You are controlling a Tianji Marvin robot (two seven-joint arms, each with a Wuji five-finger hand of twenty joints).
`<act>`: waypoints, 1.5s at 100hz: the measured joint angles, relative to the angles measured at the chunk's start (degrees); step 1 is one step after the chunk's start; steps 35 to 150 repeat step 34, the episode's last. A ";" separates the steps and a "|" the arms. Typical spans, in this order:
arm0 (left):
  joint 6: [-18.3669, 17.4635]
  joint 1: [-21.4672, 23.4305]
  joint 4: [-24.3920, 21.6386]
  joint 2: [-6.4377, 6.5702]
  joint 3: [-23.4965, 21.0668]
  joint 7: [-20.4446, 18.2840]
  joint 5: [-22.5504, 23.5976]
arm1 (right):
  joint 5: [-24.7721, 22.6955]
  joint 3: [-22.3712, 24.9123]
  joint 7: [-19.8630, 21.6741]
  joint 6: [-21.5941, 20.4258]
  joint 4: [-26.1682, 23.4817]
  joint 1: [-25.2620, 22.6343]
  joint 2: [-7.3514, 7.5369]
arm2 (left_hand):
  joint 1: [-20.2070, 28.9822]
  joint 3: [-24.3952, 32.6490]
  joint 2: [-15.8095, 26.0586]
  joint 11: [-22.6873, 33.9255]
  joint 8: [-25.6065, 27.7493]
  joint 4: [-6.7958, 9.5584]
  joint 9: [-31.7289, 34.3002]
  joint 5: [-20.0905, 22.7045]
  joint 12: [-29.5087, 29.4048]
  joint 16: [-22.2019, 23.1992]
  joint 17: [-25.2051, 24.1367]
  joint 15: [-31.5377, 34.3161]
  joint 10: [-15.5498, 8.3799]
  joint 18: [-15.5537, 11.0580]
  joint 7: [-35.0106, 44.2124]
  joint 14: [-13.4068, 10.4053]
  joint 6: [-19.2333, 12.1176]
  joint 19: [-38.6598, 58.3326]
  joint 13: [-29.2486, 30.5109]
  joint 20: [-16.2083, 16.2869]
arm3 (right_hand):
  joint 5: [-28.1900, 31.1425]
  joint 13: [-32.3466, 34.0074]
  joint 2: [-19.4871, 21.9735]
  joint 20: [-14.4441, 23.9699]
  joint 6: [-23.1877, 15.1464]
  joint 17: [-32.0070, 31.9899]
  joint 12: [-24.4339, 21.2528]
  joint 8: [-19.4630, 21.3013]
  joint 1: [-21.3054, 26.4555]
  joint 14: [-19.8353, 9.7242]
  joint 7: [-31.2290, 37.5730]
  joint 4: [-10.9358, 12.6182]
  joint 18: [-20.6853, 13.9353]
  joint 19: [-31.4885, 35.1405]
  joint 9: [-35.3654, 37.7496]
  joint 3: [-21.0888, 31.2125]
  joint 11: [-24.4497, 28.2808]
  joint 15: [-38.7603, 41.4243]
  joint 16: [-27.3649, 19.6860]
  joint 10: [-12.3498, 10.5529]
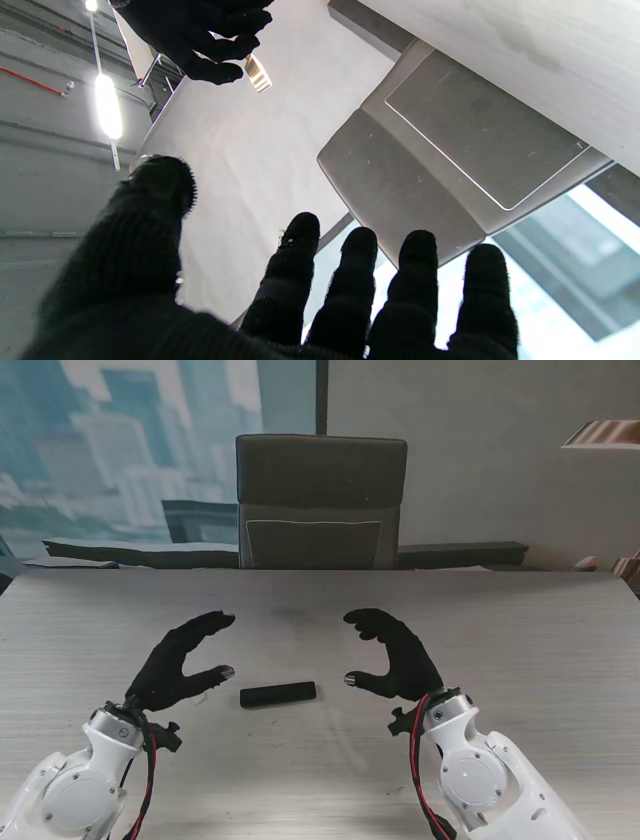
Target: Install the batteries into the remote control and close the cover
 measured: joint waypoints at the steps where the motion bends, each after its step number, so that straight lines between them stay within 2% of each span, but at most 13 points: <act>1: 0.02 0.00 0.00 0.00 0.00 -0.03 -0.02 | 0.02 0.00 0.03 -0.03 0.00 -0.01 0.00 | 0.00 0.00 0.00 -0.02 0.00 0.00 0.00 0.00 0.00 0.00 0.00 0.00 0.00 0.00 0.00 0.00 0.00 0.00 0.00 0.00 | 0.00 0.01 0.00 0.01 0.00 0.00 0.00 0.00 0.00 0.00 0.00 0.00 0.00 0.00 0.00 0.00 0.00 0.00 0.11 0.00; 23: 2.48 -0.08 -0.27 0.00 0.30 -0.12 0.36 | 0.08 -0.07 0.30 -0.41 0.00 -0.05 0.03 | 0.00 0.00 0.00 -0.46 0.00 0.00 0.00 0.00 0.00 0.00 0.00 0.00 0.00 0.00 0.00 0.00 0.00 -0.08 0.00 0.00 | 0.00 0.59 0.00 0.28 0.00 0.13 -0.01 0.00 0.00 0.00 0.00 0.00 0.00 -0.05 0.04 0.00 0.00 0.60 0.28 -0.02; 34: 5.81 -0.34 -0.29 0.01 0.64 -0.19 0.72 | 0.08 -0.08 0.45 -0.25 0.08 -0.02 0.04 | 0.00 0.00 0.00 -0.46 0.00 0.00 0.00 0.00 0.00 -0.01 0.01 0.00 0.00 0.00 0.00 0.00 0.00 -0.20 0.00 0.00 | 0.00 0.60 0.00 0.66 -0.01 0.13 -0.01 0.00 0.00 0.00 0.00 0.00 0.00 -0.43 0.06 0.00 0.00 0.60 0.28 -0.02; 150: 5.81 -0.34 -0.29 0.01 0.64 -0.19 0.72 | 0.08 -0.08 0.45 -0.25 0.08 -0.02 0.04 | 0.00 0.00 0.00 -0.46 0.00 0.00 0.00 0.00 0.00 -0.01 0.01 0.00 0.00 0.00 0.00 0.00 0.00 -0.20 0.00 0.00 | 0.00 0.60 0.00 0.66 -0.01 0.13 -0.01 0.00 0.00 0.00 0.00 0.00 0.00 -0.43 0.06 0.00 0.00 0.60 0.28 -0.02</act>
